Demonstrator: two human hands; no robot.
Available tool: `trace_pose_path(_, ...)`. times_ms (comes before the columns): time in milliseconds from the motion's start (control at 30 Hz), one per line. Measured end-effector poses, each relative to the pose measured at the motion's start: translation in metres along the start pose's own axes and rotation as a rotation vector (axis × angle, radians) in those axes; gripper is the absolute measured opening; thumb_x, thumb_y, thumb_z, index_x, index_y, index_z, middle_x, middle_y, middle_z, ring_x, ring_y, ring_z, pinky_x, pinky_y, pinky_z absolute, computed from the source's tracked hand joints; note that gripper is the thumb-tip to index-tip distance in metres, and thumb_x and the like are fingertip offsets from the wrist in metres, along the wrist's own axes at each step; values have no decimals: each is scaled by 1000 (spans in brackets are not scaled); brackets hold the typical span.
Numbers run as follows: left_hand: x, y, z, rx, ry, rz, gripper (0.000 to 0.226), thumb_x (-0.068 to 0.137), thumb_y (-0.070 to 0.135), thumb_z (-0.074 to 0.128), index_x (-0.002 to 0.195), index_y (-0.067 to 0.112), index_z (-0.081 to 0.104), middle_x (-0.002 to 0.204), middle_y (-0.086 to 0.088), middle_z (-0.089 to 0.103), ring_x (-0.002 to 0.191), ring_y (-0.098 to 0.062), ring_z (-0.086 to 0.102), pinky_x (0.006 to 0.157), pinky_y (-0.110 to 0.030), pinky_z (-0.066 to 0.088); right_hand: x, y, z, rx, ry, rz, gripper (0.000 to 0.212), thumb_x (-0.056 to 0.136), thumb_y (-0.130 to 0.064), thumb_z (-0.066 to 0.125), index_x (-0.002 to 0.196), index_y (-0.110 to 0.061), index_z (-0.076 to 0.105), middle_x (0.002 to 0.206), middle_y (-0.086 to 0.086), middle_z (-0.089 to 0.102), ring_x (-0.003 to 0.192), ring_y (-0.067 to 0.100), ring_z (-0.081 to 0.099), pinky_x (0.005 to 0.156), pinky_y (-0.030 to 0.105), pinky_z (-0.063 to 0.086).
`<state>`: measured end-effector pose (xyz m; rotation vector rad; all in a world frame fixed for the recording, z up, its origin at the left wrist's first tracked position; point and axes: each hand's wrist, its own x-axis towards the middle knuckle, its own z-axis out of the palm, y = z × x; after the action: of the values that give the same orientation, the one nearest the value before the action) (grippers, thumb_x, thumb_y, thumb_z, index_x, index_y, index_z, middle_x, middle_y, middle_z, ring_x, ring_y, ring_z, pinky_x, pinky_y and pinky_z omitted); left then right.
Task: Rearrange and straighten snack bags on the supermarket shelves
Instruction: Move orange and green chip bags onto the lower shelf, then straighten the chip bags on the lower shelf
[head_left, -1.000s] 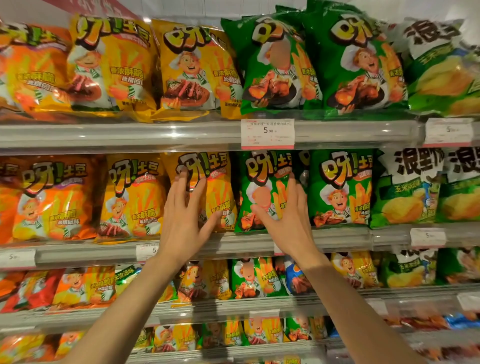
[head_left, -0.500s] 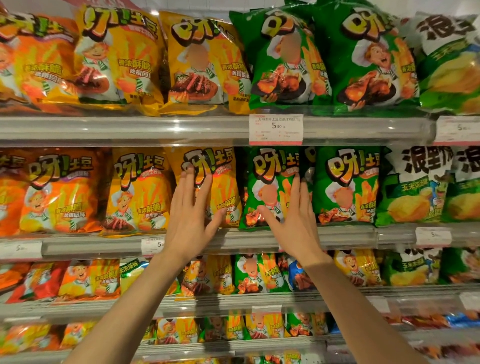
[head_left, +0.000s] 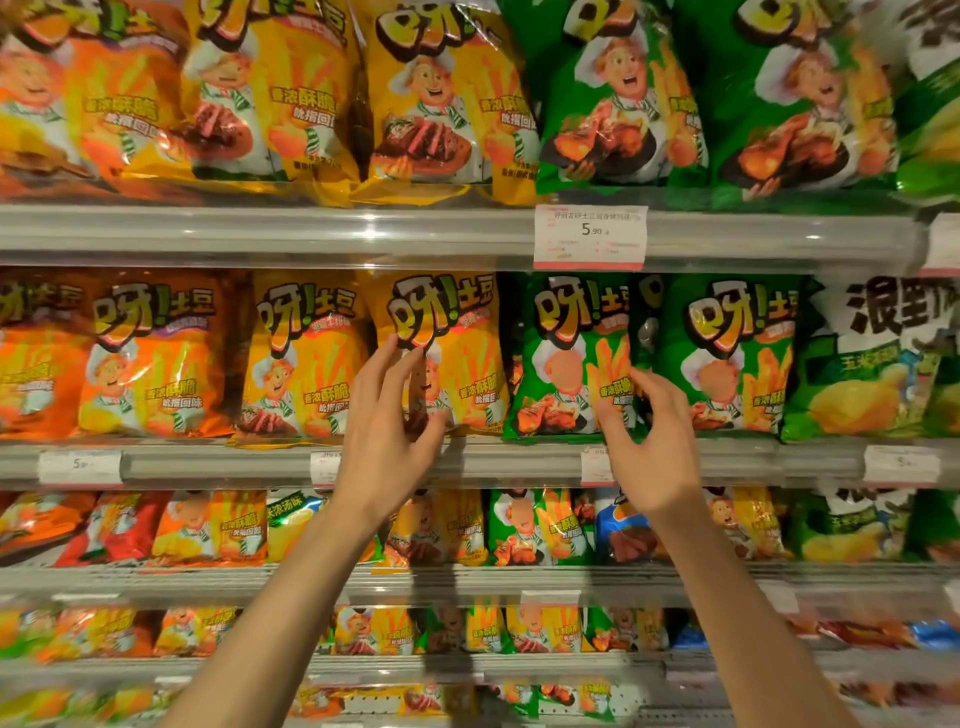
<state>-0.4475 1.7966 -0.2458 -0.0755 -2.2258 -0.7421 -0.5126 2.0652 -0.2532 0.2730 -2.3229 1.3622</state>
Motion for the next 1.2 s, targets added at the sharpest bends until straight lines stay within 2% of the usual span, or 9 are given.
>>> trace_pose_path(100, -13, -2, -8, -119, 21, -70, 56, 94, 22, 72, 145, 15, 50, 154, -2, 43, 144, -18, 38, 118, -41, 35, -19, -2, 0, 21, 129, -98, 42, 97, -21, 69, 133, -3, 59, 134, 13, 54, 127, 25, 52, 113, 43, 42)
trace_pose_path(167, -24, -4, -14, -227, 11, -150, 50, 96, 24, 69, 142, 18, 51, 144, 1, 51, 133, -15, 49, 111, -40, 44, -31, -5, 2, 46, 145, -74, 31, 98, -18, 67, 126, -8, 63, 129, 8, 56, 122, 21, 55, 108, 41, 45)
trace_pose_path(267, -39, -9, -27, -406, 0, -269, 40, 97, 22, 68, 135, 24, 55, 123, 6, 64, 111, -6, 63, 96, -29, 54, -48, -10, 8, 112, 91, 92, 22, 98, -25, 64, 120, -25, 66, 120, -3, 62, 102, 5, 63, 87, 22, 53)
trace_pose_path(333, -50, -18, -37, -517, -11, -322, 33, 98, 18, 67, 128, 28, 58, 111, 11, 69, 100, -1, 66, 87, -19, 55, -61, -10, 17, 87, 45, 124, 23, 99, -28, 63, 121, -18, 66, 103, -3, 70, 86, -1, 65, 70, 10, 48)
trace_pose_path(600, -113, -89, -79, -635, -23, -515, 23, 99, 22, 66, 121, 26, 63, 93, 12, 72, 91, -1, 68, 81, -14, 52, -139, -21, 97, 217, -126, 350, 9, 99, -37, 61, 106, -35, 66, 98, -6, 74, 87, 7, 70, 74, 23, 51)
trace_pose_path(733, -143, -118, -96, -641, 27, -652, 22, 97, 22, 66, 118, 26, 64, 92, 13, 74, 94, -2, 70, 81, -9, 50, -163, -28, 142, 271, -253, 431, 12, 100, -32, 61, 109, -29, 68, 92, -9, 74, 88, 9, 71, 80, 28, 56)
trace_pose_path(933, -160, -146, -114, -603, 67, -793, 22, 98, 19, 65, 119, 24, 65, 100, 4, 76, 107, -19, 70, 103, -44, 52, -176, -38, 185, 363, -391, 480, 11, 99, -29, 64, 107, -26, 70, 89, -13, 76, 81, 4, 72, 67, 15, 53)
trace_pose_path(1033, -160, -155, -121, -580, 114, -834, 20, 99, 14, 64, 115, 26, 65, 100, 2, 77, 103, -23, 71, 96, -42, 55, -171, -43, 202, 422, -463, 512, 17, 99, -29, 63, 107, -17, 71, 91, 1, 76, 82, 14, 72, 74, 27, 53)
trace_pose_path(1200, -157, -170, -133, -519, 168, -841, 21, 99, 11, 64, 116, 24, 65, 96, 3, 77, 99, -19, 72, 84, -25, 56, -162, -46, 222, 446, -496, 469, 13, 100, -23, 62, 103, -14, 72, 91, 3, 74, 80, 10, 69, 68, 16, 49)
